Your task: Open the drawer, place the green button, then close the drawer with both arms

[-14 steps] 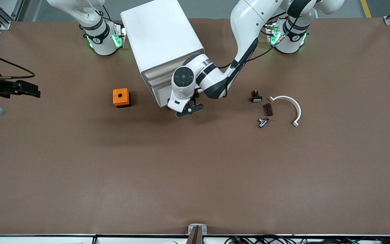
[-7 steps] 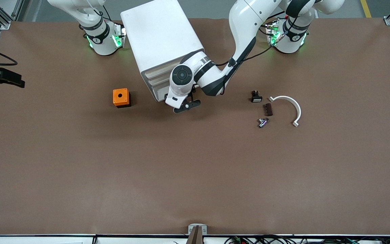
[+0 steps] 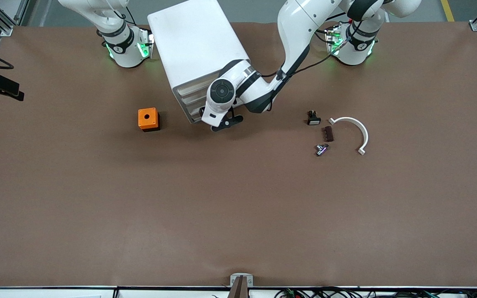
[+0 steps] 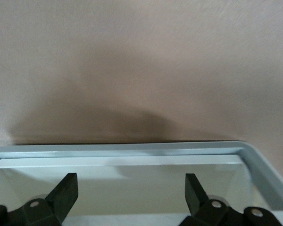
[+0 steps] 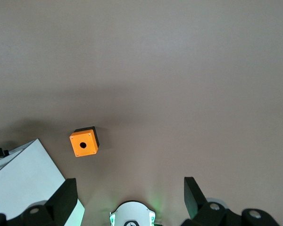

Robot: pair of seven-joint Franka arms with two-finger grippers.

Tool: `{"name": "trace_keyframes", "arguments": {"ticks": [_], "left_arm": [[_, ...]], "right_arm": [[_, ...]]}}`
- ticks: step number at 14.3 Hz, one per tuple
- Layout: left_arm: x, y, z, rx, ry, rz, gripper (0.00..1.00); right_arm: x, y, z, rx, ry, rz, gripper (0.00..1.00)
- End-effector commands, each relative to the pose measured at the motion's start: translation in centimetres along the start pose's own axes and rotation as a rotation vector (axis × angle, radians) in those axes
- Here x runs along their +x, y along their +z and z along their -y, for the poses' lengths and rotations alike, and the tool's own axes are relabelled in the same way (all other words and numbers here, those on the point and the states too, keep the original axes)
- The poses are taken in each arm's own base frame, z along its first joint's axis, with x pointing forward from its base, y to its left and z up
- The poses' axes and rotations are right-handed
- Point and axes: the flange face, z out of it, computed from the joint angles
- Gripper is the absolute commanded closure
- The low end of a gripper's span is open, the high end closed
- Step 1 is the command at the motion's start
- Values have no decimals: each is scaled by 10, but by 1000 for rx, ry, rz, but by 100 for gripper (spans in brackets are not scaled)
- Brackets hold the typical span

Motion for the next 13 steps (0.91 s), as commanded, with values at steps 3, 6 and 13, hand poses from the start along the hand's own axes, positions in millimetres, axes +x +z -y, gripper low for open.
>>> {"name": "trace_keyframes", "arguments": {"ticks": [3,6,13], "left_arm": [[-17,6,1,-4,2,31,0],[-17,3,-1,-13,-6,37,0],[66,-87,6,-144,-101,-17,0]], "right_arm": [[-10,-6,0,21,3,-12,0],[-21,-2,-2,23,3,-32,0],[-52,14,-3,27,3,-82,0]]}}
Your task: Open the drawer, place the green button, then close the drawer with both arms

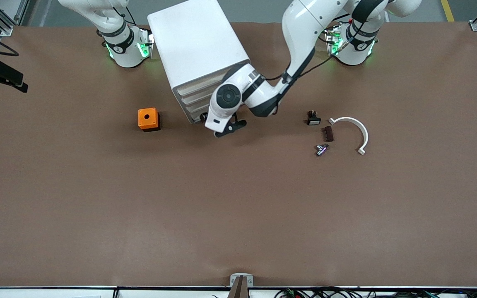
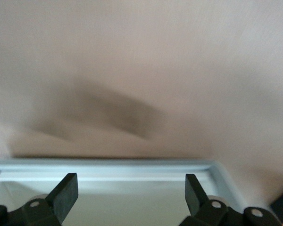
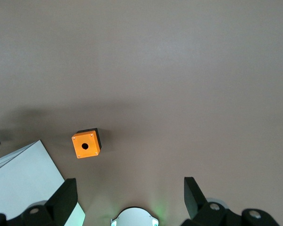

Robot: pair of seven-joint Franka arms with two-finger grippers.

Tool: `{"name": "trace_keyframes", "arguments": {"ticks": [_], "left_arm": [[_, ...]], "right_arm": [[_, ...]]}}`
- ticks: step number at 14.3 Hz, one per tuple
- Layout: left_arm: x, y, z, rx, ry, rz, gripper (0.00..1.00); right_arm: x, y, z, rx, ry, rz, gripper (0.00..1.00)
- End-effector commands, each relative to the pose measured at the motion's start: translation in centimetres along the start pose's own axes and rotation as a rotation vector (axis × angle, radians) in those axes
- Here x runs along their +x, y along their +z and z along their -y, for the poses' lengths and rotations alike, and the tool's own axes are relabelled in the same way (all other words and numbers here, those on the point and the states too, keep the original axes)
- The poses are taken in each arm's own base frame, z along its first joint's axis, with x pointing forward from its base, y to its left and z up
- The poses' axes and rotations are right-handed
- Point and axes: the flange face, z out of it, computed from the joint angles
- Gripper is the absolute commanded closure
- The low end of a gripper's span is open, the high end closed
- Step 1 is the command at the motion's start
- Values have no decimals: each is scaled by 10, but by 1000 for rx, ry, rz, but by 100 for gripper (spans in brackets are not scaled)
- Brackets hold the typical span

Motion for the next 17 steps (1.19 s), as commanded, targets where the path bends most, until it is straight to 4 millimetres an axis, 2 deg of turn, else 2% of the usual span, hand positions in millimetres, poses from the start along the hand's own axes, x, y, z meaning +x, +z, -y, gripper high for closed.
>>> {"name": "trace_keyframes", "arguments": {"ticks": [1,4,7,9,13,16,17], "left_arm": [[31,-50,4,-59,-42,-18,0],[87,-108,23,-97,-79,-107,0],[127,-157,44,-131,-136,-140,0],[143,-187,64,-106,-173,-129,0],[182,-245,123,-16,-265,-108,0],[199,-273,162,31,-302,-161,0],[202,-280,169,26,-312,-165,0]], "right_arm": [[-14,4,-4,15,1,-33,0],[-16,3,-6,15,1,-41,0],[-17,0,-5,15,-3,-52,0],[-20,-5,-3,13,-9,-68,0],[-18,-7,-8,12,-46,-93,0],[-16,-7,-11,26,-37,-107,0],[-16,-7,-17,32,-25,-107,0]]}}
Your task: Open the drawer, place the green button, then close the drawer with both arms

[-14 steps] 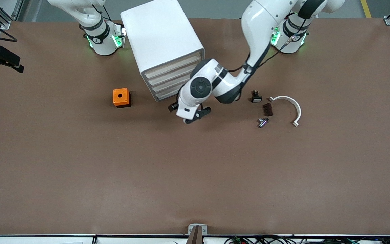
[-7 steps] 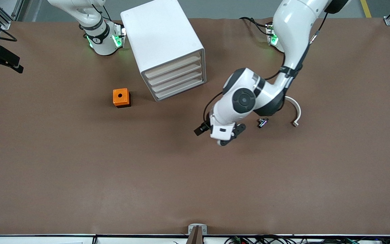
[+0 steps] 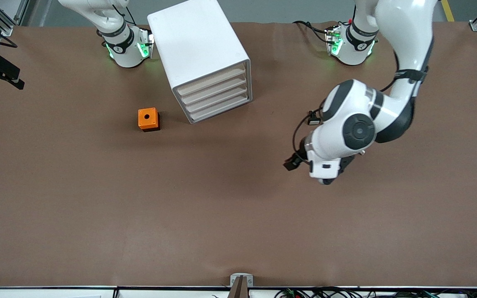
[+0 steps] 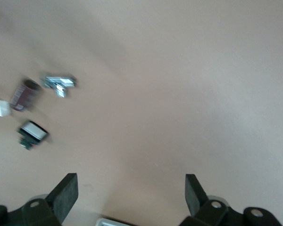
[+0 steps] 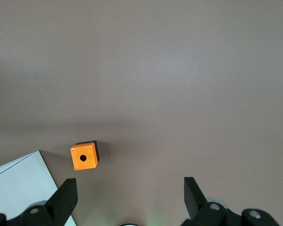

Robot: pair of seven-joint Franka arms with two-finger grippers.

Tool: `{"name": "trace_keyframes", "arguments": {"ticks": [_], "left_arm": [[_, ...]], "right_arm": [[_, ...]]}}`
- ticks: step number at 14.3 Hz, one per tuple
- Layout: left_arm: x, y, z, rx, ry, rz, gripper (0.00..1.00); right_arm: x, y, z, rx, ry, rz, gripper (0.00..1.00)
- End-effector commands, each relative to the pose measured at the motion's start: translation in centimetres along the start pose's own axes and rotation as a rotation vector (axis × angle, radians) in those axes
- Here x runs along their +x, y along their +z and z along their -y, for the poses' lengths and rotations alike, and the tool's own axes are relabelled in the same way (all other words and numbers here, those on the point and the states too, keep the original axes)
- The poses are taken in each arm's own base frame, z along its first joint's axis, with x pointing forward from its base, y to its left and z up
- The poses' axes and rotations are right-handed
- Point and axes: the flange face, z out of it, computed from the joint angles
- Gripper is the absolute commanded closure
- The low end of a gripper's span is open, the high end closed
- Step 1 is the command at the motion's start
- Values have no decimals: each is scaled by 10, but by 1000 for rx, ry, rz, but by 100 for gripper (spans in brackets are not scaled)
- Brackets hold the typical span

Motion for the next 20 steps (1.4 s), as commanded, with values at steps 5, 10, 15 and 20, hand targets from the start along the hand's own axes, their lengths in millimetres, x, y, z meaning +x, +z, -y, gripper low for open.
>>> {"name": "trace_keyframes", "arguments": {"ticks": [5,10,15,20], "left_arm": [[31,-36,44,-12,-19,-35,0],[51,-51,80,-8,338,-36,0],[81,-87,141,26,570,-16,0],[107,-126,184,34,615,-55,0]], "right_arm": [[-16,4,-11,36,11,-6,0],[-14,4,-10,36,8,-5,0],[-13,2,-11,36,9,-9,0],[-14,0,-11,36,9,-13,0]]}}
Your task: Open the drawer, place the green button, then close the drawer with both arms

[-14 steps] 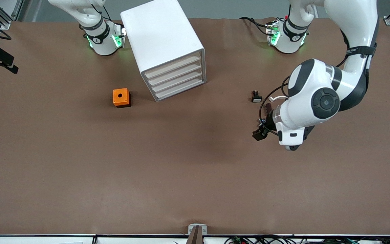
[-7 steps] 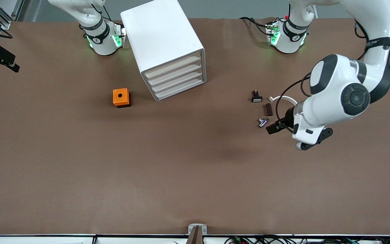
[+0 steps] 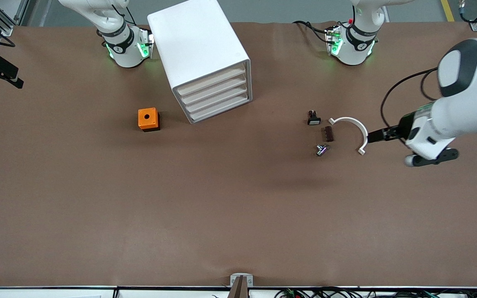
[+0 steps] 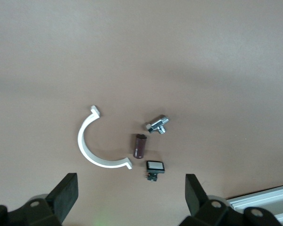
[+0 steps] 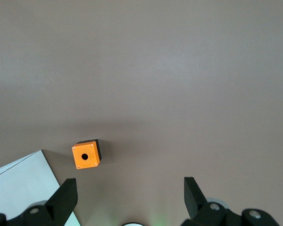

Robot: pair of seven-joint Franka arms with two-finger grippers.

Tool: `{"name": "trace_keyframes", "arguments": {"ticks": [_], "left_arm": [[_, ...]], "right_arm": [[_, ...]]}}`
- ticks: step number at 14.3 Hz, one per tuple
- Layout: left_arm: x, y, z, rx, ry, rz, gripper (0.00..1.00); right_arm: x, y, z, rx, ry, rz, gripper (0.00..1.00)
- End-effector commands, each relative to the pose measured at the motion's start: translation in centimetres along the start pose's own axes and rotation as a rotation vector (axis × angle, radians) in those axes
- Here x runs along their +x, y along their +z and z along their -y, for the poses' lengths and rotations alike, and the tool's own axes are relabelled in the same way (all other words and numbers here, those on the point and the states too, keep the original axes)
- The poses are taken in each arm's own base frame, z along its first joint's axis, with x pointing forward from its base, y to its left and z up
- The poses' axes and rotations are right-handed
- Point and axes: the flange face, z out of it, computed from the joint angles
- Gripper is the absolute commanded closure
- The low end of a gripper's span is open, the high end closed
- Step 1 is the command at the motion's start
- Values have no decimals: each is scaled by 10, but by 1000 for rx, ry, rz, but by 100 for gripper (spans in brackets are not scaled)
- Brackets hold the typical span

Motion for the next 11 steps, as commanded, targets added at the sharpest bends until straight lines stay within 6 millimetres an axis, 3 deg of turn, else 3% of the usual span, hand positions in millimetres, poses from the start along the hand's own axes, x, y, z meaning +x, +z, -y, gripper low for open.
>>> {"name": "trace_keyframes", "arguments": {"ticks": [1,3,8,11], "left_arm": [[-10,-9,13,66,17,-27,0],[-13,-14,19,85,28,-37,0],[-17,-38,68,83,93,-39,0],[-20,-43,71,86,102,-41,0]], "right_arm": [[-7,-4,-3,17,-8,-16,0],[-7,-4,-4,17,-5,-16,0],[-8,-4,-1,17,-11,-12,0],[-9,-3,-2,18,-10,-6,0]]}}
